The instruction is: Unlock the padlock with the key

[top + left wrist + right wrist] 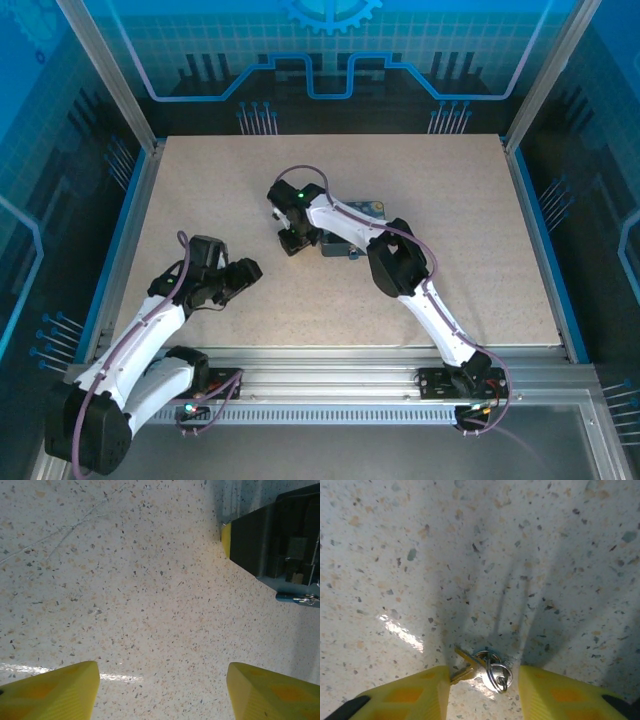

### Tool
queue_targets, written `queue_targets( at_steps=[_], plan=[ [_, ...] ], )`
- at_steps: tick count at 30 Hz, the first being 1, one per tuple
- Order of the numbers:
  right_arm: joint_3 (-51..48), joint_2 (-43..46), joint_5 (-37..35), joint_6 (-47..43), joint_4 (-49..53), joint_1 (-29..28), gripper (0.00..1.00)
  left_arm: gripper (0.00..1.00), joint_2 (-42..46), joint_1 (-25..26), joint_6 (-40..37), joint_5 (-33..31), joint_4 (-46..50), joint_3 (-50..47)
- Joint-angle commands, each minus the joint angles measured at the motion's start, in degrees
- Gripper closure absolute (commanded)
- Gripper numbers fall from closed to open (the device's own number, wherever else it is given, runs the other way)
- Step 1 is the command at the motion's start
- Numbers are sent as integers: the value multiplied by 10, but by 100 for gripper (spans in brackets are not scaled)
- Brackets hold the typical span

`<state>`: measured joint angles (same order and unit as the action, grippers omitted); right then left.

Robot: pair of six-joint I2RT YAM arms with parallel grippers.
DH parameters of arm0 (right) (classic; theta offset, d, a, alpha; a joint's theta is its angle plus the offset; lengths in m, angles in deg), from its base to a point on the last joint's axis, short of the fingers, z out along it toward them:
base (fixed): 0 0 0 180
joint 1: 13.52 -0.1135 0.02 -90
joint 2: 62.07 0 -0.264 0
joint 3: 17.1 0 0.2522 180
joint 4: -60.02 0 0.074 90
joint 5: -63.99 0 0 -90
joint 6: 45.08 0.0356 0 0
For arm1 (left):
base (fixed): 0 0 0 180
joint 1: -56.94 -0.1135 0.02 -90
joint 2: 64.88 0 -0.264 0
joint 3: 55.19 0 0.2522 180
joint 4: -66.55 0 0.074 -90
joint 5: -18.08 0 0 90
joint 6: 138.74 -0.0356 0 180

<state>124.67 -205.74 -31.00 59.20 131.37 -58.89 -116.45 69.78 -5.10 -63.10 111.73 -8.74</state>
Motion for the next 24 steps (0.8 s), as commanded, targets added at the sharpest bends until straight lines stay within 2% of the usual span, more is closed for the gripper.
queue_targets(
  at_steps=[1,6,10,12,19,24],
  plan=[
    [10,-15,-7,-3,19,-9,62,31,6,-6,11,13,1,-8],
    [10,-20,-5,-2,9,-11,72,31,6,-6,13,16,-2,-11],
    [14,-16,2,-2,7,-11,91,31,8,-6,16,19,-3,-14],
    [10,-6,5,-2,2,-10,97,31,9,-6,16,19,-5,-14],
    [-90,100,18,3,-79,-11,100,31,18,-6,19,21,-4,1],
    [-195,231,19,7,-151,-9,100,31,24,-7,14,26,-8,31]
  ],
)
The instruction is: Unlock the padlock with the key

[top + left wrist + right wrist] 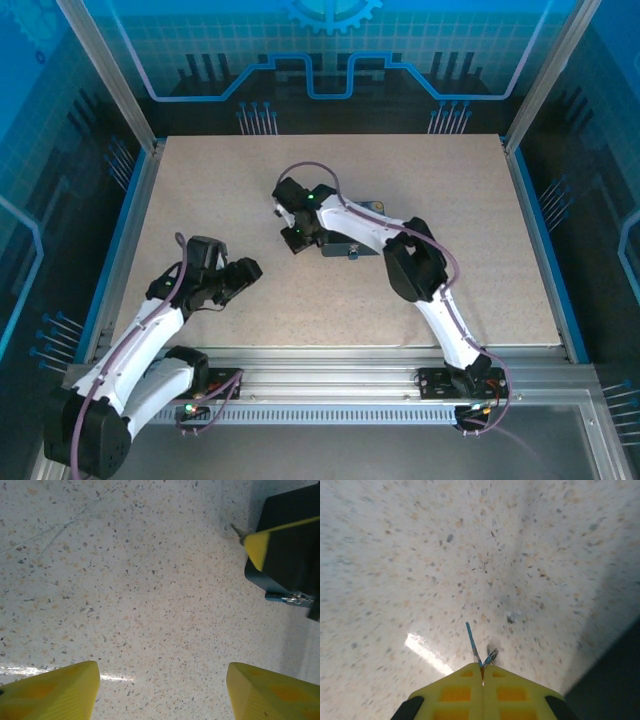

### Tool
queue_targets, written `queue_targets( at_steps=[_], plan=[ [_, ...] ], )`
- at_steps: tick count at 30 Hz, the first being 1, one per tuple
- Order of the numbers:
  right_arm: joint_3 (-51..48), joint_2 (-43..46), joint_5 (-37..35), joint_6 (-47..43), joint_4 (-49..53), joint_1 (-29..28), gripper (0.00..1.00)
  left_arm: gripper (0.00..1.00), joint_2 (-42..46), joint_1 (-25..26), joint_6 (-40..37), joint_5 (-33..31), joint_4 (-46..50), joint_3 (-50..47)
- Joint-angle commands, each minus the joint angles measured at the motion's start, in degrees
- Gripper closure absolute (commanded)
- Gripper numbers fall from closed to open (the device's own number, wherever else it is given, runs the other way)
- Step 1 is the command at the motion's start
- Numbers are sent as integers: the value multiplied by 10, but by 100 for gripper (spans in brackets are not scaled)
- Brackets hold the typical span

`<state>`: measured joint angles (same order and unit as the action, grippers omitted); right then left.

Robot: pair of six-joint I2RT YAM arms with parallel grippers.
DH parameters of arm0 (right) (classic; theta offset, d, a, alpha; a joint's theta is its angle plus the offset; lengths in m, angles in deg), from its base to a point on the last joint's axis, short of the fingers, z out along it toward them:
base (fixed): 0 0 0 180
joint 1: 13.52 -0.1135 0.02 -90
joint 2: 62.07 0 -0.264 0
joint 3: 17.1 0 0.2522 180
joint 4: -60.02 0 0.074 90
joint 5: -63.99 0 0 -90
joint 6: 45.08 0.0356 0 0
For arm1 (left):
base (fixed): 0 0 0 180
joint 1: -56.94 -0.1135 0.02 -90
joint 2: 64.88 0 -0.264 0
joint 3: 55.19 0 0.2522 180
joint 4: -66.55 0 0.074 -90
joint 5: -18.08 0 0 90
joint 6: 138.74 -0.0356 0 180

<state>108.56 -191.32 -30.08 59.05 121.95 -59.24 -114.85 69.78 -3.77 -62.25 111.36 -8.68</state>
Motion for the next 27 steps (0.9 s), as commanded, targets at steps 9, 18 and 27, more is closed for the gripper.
queue_targets(
  at_steps=[9,18,27],
  plan=[
    [-225,316,47,7,-169,17,100,31,-1,-7,1,76,-67,89],
    [-346,488,144,58,-240,77,100,31,-34,-5,43,181,-227,145],
    [-432,566,251,135,-324,143,100,41,-115,35,75,227,-342,201]
  ],
)
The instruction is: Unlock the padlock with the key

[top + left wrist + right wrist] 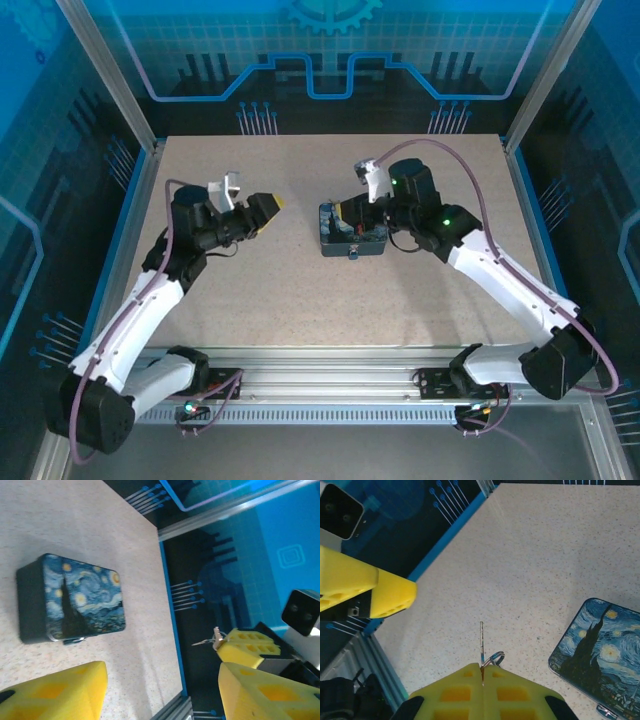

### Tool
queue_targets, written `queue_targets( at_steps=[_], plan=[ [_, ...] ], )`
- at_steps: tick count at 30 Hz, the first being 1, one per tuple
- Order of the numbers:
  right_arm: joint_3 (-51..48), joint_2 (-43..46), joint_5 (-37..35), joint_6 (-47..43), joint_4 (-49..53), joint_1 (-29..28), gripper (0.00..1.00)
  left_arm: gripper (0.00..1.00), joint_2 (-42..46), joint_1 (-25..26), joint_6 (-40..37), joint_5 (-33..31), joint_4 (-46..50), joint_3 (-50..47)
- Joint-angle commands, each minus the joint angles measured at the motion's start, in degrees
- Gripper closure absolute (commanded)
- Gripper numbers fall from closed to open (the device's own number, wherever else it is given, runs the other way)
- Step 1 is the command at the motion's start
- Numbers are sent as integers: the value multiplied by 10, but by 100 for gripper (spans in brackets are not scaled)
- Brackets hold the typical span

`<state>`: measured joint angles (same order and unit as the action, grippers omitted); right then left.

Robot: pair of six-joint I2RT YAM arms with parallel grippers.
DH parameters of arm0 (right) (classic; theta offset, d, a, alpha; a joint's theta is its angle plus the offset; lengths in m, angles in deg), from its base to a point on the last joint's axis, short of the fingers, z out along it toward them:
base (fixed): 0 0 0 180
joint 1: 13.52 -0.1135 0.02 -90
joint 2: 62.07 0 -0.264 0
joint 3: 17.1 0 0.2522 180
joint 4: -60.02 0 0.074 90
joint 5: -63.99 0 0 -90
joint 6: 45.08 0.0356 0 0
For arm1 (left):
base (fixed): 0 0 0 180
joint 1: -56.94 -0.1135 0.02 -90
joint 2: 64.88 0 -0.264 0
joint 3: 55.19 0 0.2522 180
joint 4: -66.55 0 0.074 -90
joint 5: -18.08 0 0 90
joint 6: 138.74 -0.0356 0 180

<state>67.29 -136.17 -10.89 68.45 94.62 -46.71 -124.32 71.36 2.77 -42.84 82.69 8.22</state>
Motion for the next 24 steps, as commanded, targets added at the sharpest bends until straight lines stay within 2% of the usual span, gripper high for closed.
queue_targets(
  at_steps=[1,3,13,24],
  plan=[
    [-25,17,68,48,-58,22,100,42,-30,26,7,32,-58,40],
    [-36,22,88,63,-75,29,100,46,-53,40,10,32,-75,56],
    [-77,37,176,142,-167,57,100,53,-138,94,15,58,-132,126],
    [-96,38,227,189,-233,65,100,59,-152,114,13,63,-139,136]
  ],
)
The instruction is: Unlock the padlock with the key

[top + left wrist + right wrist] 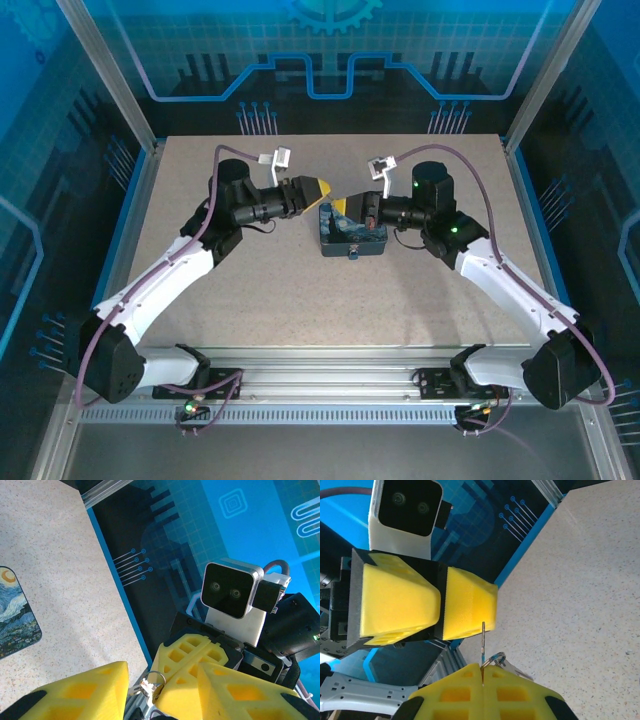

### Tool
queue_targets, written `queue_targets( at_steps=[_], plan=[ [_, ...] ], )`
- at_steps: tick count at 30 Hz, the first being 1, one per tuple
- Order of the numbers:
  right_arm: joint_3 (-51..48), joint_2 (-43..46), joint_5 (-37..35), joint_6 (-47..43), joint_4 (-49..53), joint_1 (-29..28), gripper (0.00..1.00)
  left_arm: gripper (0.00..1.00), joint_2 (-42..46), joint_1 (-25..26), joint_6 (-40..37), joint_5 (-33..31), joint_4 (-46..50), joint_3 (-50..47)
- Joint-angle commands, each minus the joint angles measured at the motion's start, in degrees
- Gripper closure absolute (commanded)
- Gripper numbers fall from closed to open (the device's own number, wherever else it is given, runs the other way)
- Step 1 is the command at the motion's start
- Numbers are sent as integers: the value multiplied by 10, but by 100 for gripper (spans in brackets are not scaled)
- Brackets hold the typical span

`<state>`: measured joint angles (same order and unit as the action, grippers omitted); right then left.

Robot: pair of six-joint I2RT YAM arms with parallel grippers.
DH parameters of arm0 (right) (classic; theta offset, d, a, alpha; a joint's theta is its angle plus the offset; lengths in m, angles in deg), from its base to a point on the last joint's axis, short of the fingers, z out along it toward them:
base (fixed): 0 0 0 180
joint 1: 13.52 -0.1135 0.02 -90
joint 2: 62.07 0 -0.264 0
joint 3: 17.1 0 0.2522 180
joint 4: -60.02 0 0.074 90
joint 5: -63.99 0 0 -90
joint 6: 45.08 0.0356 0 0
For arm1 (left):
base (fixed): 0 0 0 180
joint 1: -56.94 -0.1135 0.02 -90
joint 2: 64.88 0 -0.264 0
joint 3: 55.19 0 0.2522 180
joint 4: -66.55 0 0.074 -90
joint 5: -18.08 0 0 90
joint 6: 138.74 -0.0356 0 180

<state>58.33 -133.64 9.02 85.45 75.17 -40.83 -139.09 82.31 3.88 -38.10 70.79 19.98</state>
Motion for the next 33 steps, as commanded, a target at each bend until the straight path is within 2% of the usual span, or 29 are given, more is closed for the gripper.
queue_targets(
  at_steps=[1,6,20,26,29,32,33],
  plan=[
    [-8,13,31,23,-41,6,100,59,-4,5,3,16,-21,18],
    [-15,10,46,40,-62,7,100,61,-1,6,2,16,-26,17],
    [-31,1,59,90,-110,19,100,82,10,6,5,24,-34,10],
    [-33,-6,65,102,-126,21,100,86,9,8,3,28,-33,12],
    [-33,-7,64,105,-126,23,100,99,8,11,0,28,-33,12],
    [-37,-6,66,104,-126,26,100,100,8,11,-7,24,-22,15],
    [-40,-6,66,104,-123,28,94,100,8,11,-11,21,-15,17]
  ],
)
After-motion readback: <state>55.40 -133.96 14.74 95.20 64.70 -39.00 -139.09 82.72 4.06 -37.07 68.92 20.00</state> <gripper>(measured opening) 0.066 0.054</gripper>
